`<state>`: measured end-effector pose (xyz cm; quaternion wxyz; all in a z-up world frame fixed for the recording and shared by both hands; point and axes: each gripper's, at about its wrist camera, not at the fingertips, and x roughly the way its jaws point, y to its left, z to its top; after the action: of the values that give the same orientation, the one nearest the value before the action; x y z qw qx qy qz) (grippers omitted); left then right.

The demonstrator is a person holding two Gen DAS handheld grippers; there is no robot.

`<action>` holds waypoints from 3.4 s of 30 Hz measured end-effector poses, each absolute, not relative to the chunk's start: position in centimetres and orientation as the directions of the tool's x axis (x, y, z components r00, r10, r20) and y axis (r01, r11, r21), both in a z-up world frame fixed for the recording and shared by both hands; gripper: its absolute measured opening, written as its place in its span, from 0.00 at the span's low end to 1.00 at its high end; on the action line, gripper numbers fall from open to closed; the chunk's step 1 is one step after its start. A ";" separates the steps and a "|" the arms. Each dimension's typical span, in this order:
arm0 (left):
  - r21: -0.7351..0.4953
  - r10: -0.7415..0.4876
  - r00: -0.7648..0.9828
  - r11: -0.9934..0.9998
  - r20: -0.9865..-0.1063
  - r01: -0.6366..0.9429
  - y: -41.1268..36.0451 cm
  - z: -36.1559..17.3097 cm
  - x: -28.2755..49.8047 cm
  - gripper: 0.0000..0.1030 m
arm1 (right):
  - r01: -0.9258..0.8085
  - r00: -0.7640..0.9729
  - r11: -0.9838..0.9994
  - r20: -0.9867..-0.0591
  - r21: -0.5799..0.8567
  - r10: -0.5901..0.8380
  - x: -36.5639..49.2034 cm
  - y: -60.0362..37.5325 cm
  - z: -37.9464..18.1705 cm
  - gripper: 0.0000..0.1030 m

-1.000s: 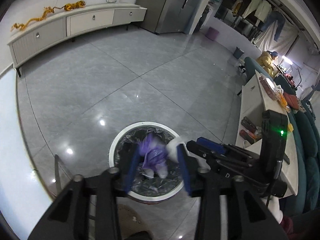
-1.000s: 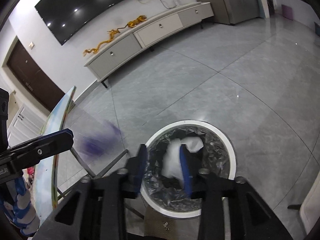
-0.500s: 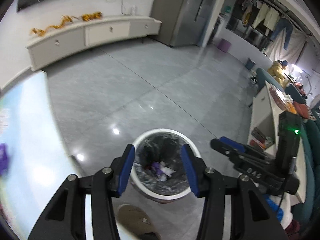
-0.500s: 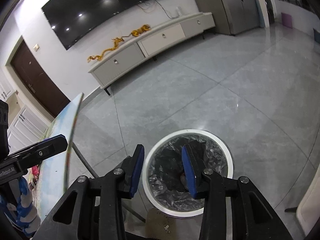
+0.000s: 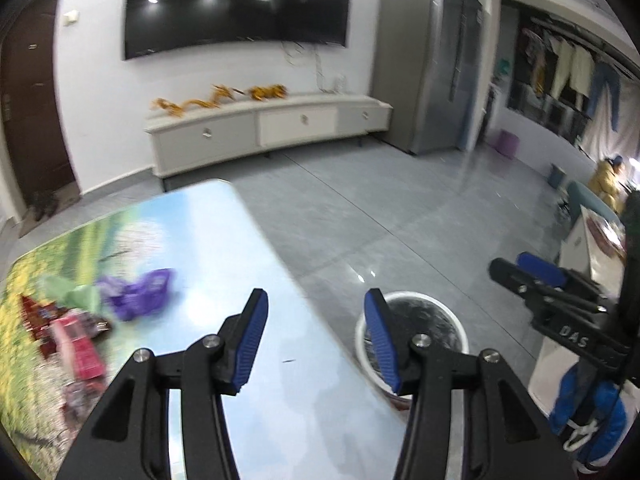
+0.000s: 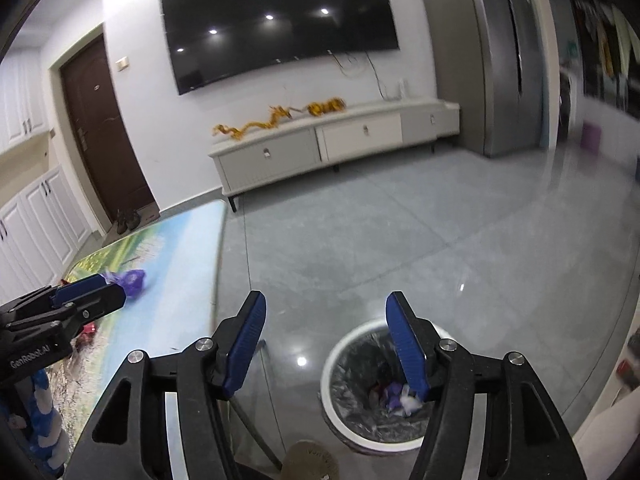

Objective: Collect trash
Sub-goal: 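Move both open grippers back over the remaining trash on the table, then grasp the red-clear plastic bag with the left gripper while the right grasps the pink wrapper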

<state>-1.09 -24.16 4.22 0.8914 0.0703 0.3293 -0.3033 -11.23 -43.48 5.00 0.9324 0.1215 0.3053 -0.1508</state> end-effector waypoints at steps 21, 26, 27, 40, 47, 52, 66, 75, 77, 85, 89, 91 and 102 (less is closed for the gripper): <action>-0.080 -0.215 0.867 0.976 -0.450 0.201 -0.4 8.9 -4.1 0.47 | 0.102 0.940 0.983 -0.339 0.154 -0.044 -13.0 -28.0 16.9 1.00; -0.098 -0.144 0.887 0.989 -0.439 0.113 4.3 9.4 -5.1 0.53 | 0.080 0.954 0.990 -0.298 0.117 -0.042 -14.6 -25.9 18.5 1.00; -0.101 -0.132 0.889 0.990 -0.438 0.097 4.9 9.5 -5.4 0.64 | 0.089 0.955 0.991 -0.291 0.098 -0.057 -14.9 -25.4 18.8 1.00; -0.106 -0.077 0.910 0.994 -0.407 0.037 7.0 9.9 -8.1 0.71 | 0.073 0.963 0.997 -0.259 0.013 -0.067 -16.9 -22.9 19.1 1.00; -0.118 -0.145 0.855 0.988 -0.499 0.098 5.0 6.7 -5.0 0.71 | -0.031 0.942 0.993 -0.329 0.115 0.068 -13.9 -23.3 16.1 1.00; -0.125 -0.197 0.784 0.980 -0.589 0.152 3.0 2.7 -2.4 0.71 | -0.079 0.895 0.982 -0.422 0.173 0.146 -9.9 -23.1 12.4 1.00; -0.194 -0.311 0.603 0.948 -0.735 0.252 1.1 -5.1 3.4 0.58 | -0.167 0.664 0.942 -0.673 0.293 0.327 2.5 -19.4 2.1 0.68; -0.279 -0.394 0.534 0.917 -0.748 0.286 1.9 -7.3 4.8 0.29 | -0.223 0.519 0.910 -0.748 0.349 0.414 8.2 -14.6 -2.7 0.53; -0.300 -0.412 0.528 0.910 -0.743 0.288 2.1 -7.5 4.8 0.24 | -0.222 0.498 0.907 -0.759 0.357 0.420 9.2 -13.9 -3.6 0.51; -0.301 -0.405 0.549 0.914 -0.731 0.273 3.1 -7.5 3.9 0.12 | -0.211 0.451 0.905 -0.784 0.370 0.426 10.4 -12.4 -5.3 0.32; -0.293 -0.379 0.570 0.925 -0.729 0.240 4.1 -7.1 3.2 0.11 | -0.235 0.456 0.900 -0.776 0.367 0.435 9.7 -12.0 -4.9 0.31; -0.290 -0.368 0.578 0.930 -0.728 0.226 4.8 -6.9 2.8 0.11 | -0.251 0.464 0.898 -0.769 0.361 0.439 9.1 -11.9 -4.4 0.31; -0.277 -0.340 0.653 0.939 -0.676 0.202 5.1 -2.9 -1.6 0.10 | -0.274 0.550 0.893 -0.703 0.358 0.451 2.9 -14.7 0.3 0.31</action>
<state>-1.59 5.14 -2.92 0.9049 -0.0888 0.3885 -0.1497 2.86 -14.66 0.34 0.8742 0.1039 0.4266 0.2071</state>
